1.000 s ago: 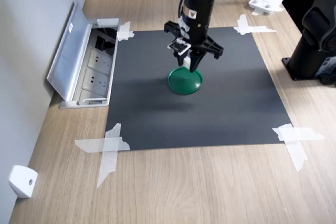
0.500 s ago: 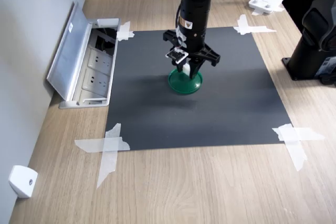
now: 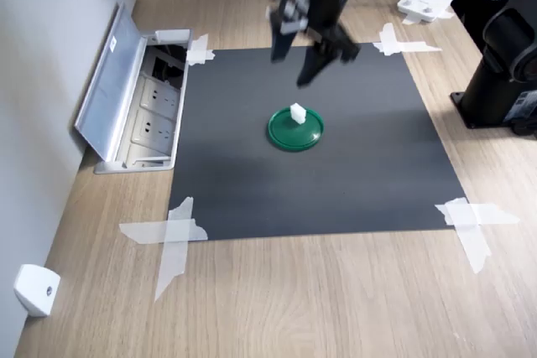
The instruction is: Grasp a white terminal and put it on the green lid.
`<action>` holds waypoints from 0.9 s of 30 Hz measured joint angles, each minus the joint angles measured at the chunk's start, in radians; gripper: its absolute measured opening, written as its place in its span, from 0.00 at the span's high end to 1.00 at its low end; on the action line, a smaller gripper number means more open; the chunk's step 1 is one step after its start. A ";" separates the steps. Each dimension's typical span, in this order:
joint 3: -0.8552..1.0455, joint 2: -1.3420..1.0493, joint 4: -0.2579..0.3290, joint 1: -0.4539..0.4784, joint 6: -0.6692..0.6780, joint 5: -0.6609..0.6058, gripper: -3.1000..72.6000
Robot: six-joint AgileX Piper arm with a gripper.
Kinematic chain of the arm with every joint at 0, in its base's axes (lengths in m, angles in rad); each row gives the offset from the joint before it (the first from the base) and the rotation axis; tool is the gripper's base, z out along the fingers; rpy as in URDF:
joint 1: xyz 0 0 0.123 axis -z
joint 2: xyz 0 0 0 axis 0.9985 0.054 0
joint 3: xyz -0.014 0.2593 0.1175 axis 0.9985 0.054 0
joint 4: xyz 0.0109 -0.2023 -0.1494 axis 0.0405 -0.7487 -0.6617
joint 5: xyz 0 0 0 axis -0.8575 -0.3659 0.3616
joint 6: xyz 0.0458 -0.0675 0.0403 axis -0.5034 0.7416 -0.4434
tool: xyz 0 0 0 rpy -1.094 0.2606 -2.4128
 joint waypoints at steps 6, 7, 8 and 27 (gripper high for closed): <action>0.002 -0.244 0.002 0.020 -0.120 0.026 0.72; 0.003 -0.281 0.005 0.035 -0.147 0.037 0.80; 0.003 -0.317 0.008 0.054 -0.177 0.053 0.87; 0.466 -0.874 0.070 0.221 -0.457 0.404 0.97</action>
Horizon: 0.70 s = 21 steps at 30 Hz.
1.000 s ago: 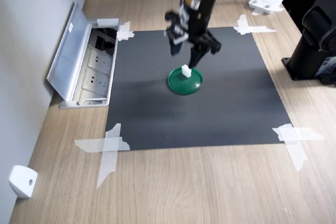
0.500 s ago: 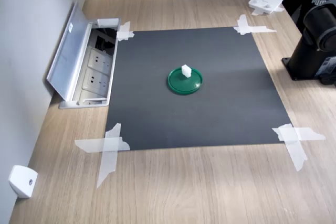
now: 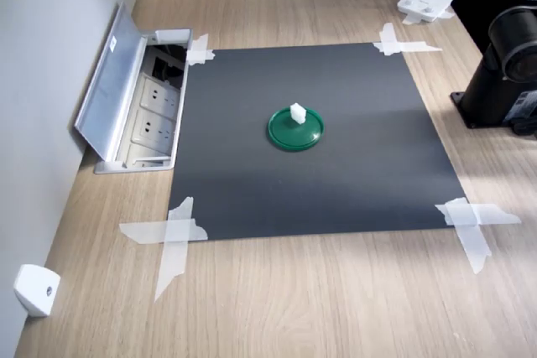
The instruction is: Grasp a white terminal and put it on the green lid.
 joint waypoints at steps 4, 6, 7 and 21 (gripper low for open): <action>0.151 -0.104 0.012 0.000 -0.007 0.005 0.97; 0.213 -0.162 0.016 0.000 -0.009 0.013 0.97; 0.245 -0.190 0.017 0.000 -0.012 0.023 0.97; 0.445 -0.397 0.037 0.000 -0.013 0.065 0.97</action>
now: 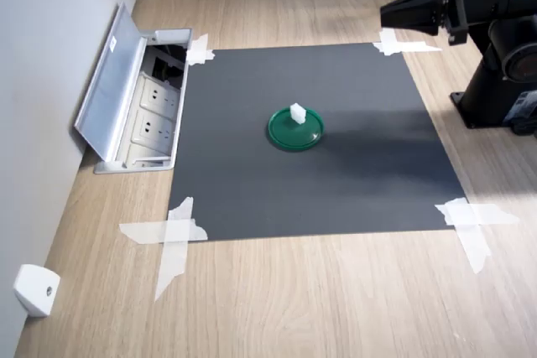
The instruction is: Grasp a white terminal and put it on the green lid.
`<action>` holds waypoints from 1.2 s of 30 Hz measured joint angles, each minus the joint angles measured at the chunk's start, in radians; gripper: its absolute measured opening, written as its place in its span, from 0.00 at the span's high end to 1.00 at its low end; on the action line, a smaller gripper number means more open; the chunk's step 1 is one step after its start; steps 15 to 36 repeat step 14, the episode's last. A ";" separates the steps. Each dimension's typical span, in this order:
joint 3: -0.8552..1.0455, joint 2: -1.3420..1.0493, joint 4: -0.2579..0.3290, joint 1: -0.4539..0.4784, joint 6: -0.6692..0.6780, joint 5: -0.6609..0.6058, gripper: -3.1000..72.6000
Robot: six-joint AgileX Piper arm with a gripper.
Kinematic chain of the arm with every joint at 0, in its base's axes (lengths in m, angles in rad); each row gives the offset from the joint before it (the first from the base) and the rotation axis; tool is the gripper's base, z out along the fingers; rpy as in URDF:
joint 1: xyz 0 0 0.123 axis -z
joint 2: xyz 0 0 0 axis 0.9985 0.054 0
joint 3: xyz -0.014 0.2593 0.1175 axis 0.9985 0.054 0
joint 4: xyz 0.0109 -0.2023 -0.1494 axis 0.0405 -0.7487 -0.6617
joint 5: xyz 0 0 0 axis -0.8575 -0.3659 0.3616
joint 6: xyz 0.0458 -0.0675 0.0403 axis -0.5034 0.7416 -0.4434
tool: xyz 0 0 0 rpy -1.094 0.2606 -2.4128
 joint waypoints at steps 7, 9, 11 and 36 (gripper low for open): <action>0.001 0.000 0.001 0.000 0.000 -0.033 0.97; 0.001 0.000 0.002 0.000 0.001 -0.034 0.97; 0.001 0.000 0.002 0.000 0.001 -0.033 0.97; 0.001 0.000 0.002 0.000 0.001 -0.034 0.97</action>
